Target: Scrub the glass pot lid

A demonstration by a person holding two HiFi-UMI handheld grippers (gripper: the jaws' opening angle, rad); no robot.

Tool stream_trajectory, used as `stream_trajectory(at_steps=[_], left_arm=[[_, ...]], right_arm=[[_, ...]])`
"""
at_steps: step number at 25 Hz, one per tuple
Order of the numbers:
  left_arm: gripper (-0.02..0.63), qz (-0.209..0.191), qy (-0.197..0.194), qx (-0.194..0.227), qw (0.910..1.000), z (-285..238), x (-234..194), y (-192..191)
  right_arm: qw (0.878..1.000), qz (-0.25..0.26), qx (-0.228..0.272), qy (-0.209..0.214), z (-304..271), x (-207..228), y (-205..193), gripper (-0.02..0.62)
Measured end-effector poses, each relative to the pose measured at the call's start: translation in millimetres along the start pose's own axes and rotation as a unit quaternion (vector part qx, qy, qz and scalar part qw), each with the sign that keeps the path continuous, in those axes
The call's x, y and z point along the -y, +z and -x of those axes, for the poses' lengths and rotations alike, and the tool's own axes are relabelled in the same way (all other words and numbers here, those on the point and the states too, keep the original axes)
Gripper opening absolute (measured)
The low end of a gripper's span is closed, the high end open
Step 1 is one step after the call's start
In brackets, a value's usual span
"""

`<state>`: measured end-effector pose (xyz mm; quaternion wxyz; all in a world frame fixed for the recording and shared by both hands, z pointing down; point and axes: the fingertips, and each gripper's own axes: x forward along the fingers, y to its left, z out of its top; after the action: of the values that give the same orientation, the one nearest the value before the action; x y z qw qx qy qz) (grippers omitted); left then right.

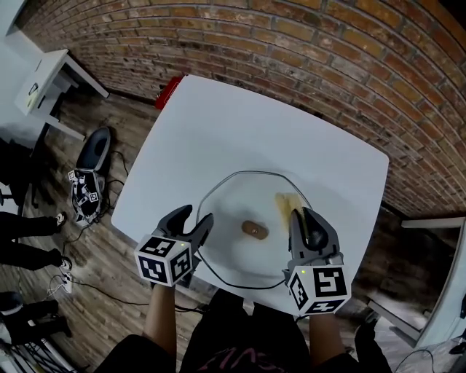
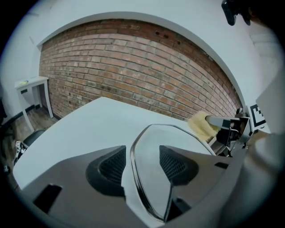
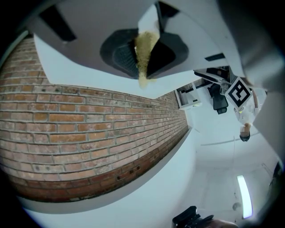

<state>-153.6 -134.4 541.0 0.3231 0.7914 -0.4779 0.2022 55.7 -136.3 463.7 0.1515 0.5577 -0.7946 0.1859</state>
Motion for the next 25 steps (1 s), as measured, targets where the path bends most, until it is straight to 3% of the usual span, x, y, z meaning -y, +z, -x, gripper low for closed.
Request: stream_trajectory(at_steps=[16, 19, 25], left_arm=[[0.211, 0.019, 0.010, -0.031, 0.9993, -15, -7, -26], [0.115, 0.019, 0.023, -0.031, 0.9991, -13, -12, -28], [0.109, 0.013, 0.022, -0.032, 0.9992, -12, -12, -29]], right_arm=[[1.000, 0.000, -0.011, 0.000, -8, -4, -8, 0.057], [1.000, 0.001, -0.012, 0.005, -10, -9, -7, 0.057], [1.000, 0.004, -0.012, 0.023, -17, -27, -4, 0.057]])
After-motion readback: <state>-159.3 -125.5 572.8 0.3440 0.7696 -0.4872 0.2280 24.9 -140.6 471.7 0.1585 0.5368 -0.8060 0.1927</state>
